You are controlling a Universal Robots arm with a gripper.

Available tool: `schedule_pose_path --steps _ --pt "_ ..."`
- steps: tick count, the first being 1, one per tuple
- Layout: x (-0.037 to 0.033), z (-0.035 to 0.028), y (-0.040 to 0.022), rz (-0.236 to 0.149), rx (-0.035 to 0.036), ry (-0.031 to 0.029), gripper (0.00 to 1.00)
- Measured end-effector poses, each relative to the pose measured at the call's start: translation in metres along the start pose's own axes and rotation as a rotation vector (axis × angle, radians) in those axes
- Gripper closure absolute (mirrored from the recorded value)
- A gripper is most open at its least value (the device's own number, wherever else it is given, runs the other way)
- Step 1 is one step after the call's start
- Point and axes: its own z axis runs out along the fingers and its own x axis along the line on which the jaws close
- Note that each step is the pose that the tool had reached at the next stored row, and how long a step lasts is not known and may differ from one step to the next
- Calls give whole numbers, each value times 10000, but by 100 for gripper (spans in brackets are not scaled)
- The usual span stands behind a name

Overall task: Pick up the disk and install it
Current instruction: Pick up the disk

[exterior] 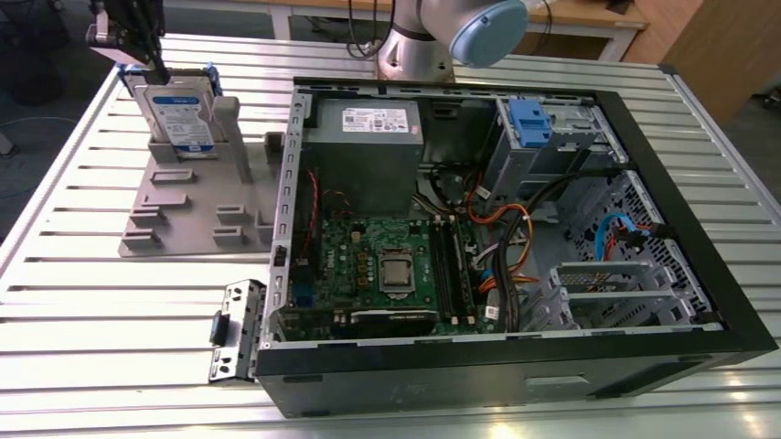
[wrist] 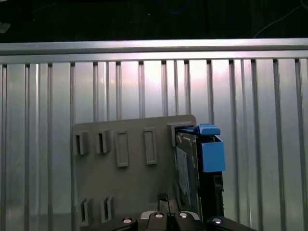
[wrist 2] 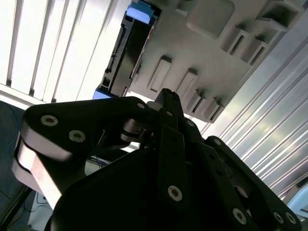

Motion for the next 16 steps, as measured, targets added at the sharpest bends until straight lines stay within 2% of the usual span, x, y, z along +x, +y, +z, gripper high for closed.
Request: schedule_pose_path --steps 10,16 --pt "0 0 0 -807 -20 13 90" --pt "0 0 0 -816 -21 14 90"
